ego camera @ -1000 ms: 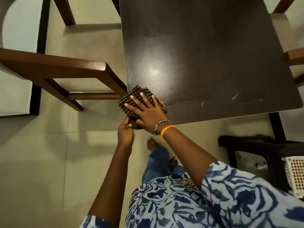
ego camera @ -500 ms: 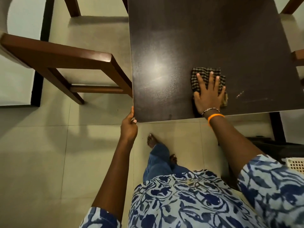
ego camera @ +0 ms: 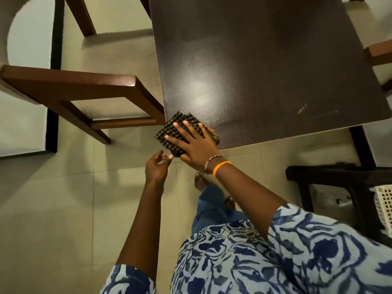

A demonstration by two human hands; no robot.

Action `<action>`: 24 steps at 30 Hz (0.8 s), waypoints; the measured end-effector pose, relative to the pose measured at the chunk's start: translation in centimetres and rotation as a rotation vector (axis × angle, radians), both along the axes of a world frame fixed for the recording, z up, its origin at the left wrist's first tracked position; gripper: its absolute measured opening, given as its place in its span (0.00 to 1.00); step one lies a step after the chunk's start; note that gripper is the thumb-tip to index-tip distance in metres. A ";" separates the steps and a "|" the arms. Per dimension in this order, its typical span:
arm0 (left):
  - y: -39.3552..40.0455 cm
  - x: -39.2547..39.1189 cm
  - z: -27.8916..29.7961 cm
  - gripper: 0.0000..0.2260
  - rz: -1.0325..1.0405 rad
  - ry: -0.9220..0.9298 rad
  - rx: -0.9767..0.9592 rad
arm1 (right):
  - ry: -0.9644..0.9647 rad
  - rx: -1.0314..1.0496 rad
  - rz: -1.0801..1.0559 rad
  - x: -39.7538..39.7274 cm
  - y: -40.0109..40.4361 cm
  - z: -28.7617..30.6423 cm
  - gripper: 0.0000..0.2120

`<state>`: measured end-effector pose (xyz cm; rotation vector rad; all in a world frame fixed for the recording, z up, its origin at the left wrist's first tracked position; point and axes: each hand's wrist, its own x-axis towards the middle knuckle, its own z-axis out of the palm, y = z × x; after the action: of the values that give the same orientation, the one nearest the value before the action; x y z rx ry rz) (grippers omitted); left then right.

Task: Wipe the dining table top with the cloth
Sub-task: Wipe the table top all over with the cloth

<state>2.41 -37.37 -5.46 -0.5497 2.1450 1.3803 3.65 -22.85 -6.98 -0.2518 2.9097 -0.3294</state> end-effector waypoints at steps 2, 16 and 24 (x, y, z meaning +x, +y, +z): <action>-0.2 0.0 -0.3 0.22 0.034 -0.032 -0.032 | 0.011 0.023 -0.042 0.9 3.0 0.2 0.30; 0.3 -0.3 -0.1 0.14 -0.043 -0.041 -0.039 | 0.028 0.042 -0.715 3.9 11.2 0.3 0.33; 2.9 -0.9 0.9 0.20 -0.033 0.012 -0.279 | -0.044 -0.067 -0.165 1.9 -2.9 -0.2 0.30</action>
<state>1.55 -34.46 -4.59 -0.6081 2.3614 1.0753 5.56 -25.71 -7.13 -0.0143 2.8852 -0.4525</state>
